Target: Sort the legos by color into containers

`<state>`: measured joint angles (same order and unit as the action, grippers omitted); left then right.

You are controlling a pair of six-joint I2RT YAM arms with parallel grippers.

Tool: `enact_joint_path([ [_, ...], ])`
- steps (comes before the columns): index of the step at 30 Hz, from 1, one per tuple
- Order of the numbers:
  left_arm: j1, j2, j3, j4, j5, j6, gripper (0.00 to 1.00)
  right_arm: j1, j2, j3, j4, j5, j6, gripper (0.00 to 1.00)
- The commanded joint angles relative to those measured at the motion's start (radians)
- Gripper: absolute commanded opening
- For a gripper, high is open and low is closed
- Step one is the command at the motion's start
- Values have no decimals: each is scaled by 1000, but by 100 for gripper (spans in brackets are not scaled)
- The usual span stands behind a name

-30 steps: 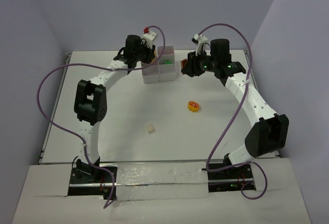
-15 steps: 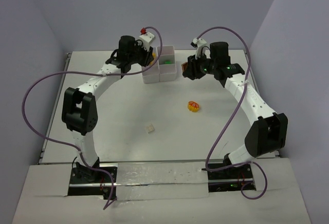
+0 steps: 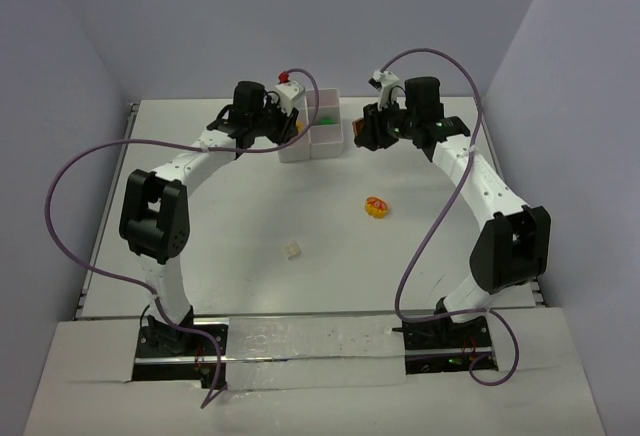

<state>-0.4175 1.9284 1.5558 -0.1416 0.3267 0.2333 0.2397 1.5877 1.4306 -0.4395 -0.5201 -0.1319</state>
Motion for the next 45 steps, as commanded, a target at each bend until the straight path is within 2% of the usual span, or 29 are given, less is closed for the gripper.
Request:
enact_joint_path([
  [1, -6, 3, 27, 16, 26, 38, 38, -13, 9, 60, 9, -3, -5, 0],
  [19, -6, 69, 55, 76, -70, 112, 42, -14, -1, 53, 10, 9, 18, 0],
  [40, -9, 104, 80, 86, -80, 146, 47, -14, 3, 62, 5, 5, 17, 0],
  [45, -9, 107, 92, 79, -75, 145, 53, -14, 3, 63, 5, -3, 18, 0],
])
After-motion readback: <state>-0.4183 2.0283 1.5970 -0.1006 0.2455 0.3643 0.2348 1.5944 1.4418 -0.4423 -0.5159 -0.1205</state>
